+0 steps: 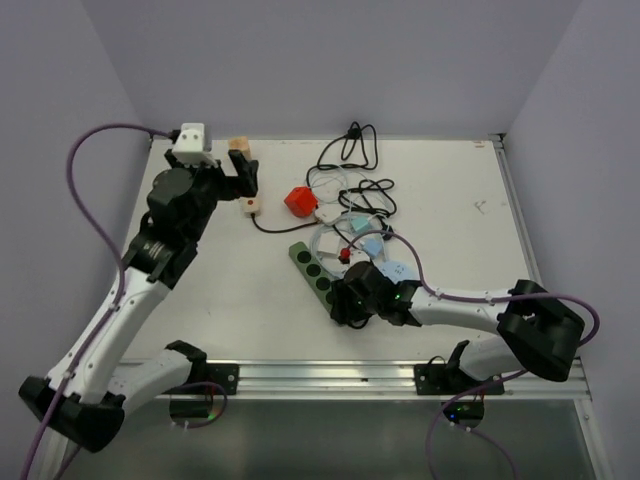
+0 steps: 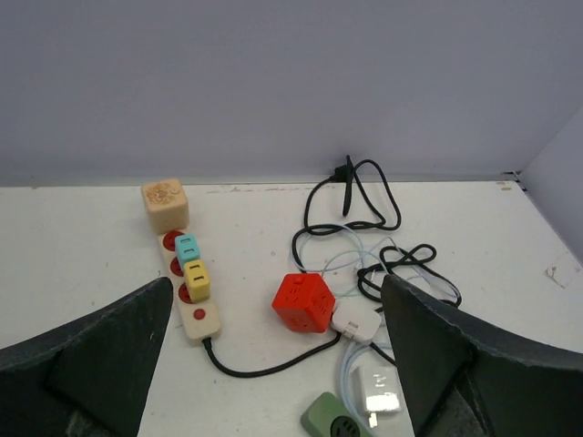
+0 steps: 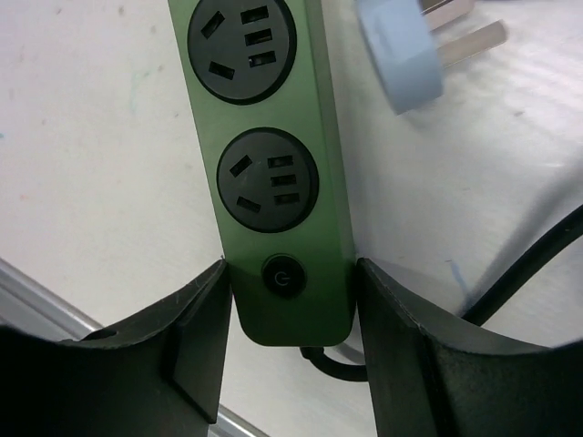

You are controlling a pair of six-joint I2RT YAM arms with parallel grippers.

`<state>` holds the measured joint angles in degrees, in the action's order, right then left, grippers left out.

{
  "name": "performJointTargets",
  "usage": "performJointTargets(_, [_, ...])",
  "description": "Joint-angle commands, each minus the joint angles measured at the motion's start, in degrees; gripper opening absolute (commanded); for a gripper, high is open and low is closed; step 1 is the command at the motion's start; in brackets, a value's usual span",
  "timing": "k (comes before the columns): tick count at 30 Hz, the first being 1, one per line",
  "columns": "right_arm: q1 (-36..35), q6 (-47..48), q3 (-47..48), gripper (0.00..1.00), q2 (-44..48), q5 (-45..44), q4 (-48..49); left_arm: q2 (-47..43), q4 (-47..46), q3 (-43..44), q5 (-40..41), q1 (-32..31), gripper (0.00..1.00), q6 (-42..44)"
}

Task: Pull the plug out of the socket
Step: Place the plug at the center of the board, then move the socket to the center of the board.

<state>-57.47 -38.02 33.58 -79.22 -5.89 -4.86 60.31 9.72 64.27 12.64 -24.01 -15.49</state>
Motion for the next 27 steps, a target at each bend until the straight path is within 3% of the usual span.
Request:
performJointTargets(1, [6.32,3.20,0.69,0.38,0.12,-9.75,-10.25,-8.42,7.16,-6.41,2.21,0.19,1.00,3.36])
performJointTargets(4, [6.32,5.32,5.08,0.55,-0.14,-9.14,-14.37,-15.02,5.67,-12.91,2.30,0.19,1.00,4.76])
performJointTargets(7, [6.32,7.42,9.21,0.64,1.43,-8.44,-18.94,-20.30,3.65,-18.45,4.14,0.19,1.00,5.29])
performJointTargets(14, [6.32,9.45,15.98,0.72,8.81,-1.42,-26.07,-23.14,2.41,-22.35,7.31,0.19,1.00,5.65])
performJointTargets(21, [6.23,13.49,22.57,0.65,5.32,5.27,-19.40,-29.63,2.06,-24.37,9.06,0.19,1.00,4.50])
performJointTargets(24, [6.23,16.38,30.82,0.59,-3.63,4.93,-18.51,-30.17,2.15,-24.72,10.11,0.19,1.00,4.50])
performJointTargets(27, [6.06,18.24,41.27,0.59,-14.09,2.55,-18.17,-30.43,2.94,-24.28,12.83,0.19,1.00,3.80])
